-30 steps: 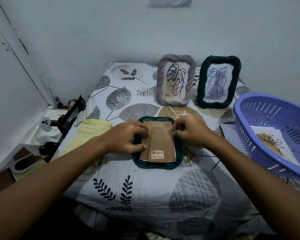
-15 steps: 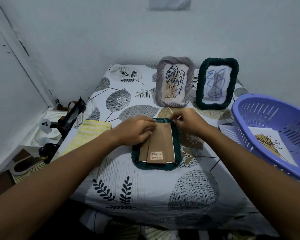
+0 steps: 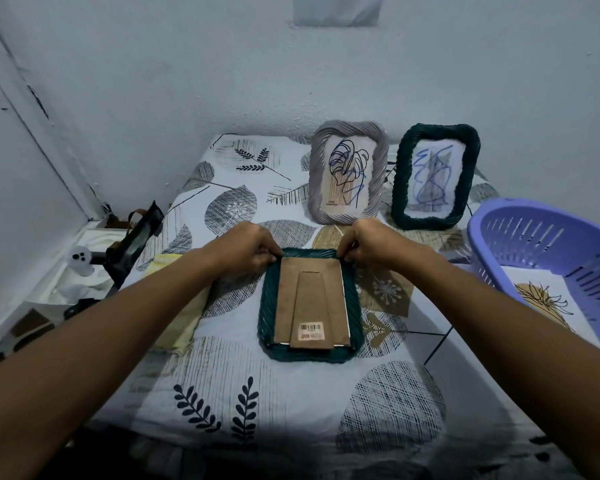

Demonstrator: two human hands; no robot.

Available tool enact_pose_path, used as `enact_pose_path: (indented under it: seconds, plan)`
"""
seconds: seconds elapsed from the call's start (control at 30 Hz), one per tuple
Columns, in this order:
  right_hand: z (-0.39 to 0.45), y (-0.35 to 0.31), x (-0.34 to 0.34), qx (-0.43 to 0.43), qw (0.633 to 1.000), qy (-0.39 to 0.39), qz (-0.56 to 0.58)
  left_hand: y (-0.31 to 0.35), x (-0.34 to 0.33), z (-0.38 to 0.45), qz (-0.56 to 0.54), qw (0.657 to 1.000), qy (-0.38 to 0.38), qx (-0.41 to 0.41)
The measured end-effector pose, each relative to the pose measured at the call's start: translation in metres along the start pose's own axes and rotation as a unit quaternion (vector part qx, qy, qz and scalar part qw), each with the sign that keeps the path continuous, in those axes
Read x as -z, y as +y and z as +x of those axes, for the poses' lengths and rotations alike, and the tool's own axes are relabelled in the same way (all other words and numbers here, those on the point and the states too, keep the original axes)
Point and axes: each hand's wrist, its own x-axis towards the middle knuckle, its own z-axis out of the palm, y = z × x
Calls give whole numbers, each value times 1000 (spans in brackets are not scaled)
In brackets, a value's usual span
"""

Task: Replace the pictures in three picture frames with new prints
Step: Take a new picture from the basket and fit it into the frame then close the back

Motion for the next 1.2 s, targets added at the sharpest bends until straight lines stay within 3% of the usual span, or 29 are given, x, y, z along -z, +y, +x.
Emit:
enact_pose_path:
  seconds: [0.63, 1.2]
  plan:
    - [6, 4, 5, 45, 997, -41, -53, 0, 8, 10, -8, 998, -34, -46]
    - [3, 11, -1, 80, 996, -2, -37, 8, 0, 8, -42, 999, 11, 30]
